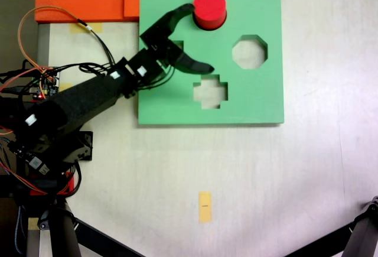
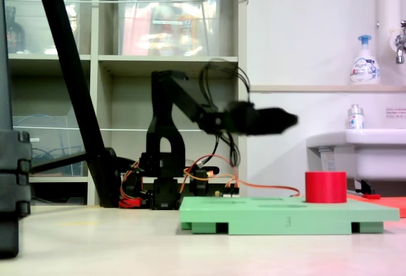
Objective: Put the cylinder block into the corresponding hole
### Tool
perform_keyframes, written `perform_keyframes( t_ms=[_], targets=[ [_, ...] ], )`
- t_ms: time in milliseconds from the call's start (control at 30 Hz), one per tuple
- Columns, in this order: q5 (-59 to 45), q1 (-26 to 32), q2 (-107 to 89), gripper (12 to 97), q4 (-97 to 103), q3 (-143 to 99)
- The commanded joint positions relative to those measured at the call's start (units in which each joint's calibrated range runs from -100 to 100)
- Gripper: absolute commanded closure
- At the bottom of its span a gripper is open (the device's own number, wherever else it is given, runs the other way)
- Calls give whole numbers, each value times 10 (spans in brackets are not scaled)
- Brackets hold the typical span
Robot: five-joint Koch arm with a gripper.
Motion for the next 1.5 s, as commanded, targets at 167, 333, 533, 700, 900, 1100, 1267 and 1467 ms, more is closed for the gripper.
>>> perform_keyframes(
  t_ms=[167,333,533,700,900,1100,1267,1467],
  targets=[
    [-156,-105,-469,558,-403,-4],
    [-270,-167,-503,600,-430,-125],
    [-358,-217,-503,588,-427,-278],
    [-403,-211,-503,588,-385,-443],
    [-446,-211,-503,596,-258,-539],
    [-446,-211,-503,597,-430,-539],
    [-436,-211,-503,604,-441,-539],
    [-436,-211,-503,585,-416,-539]
  ],
)
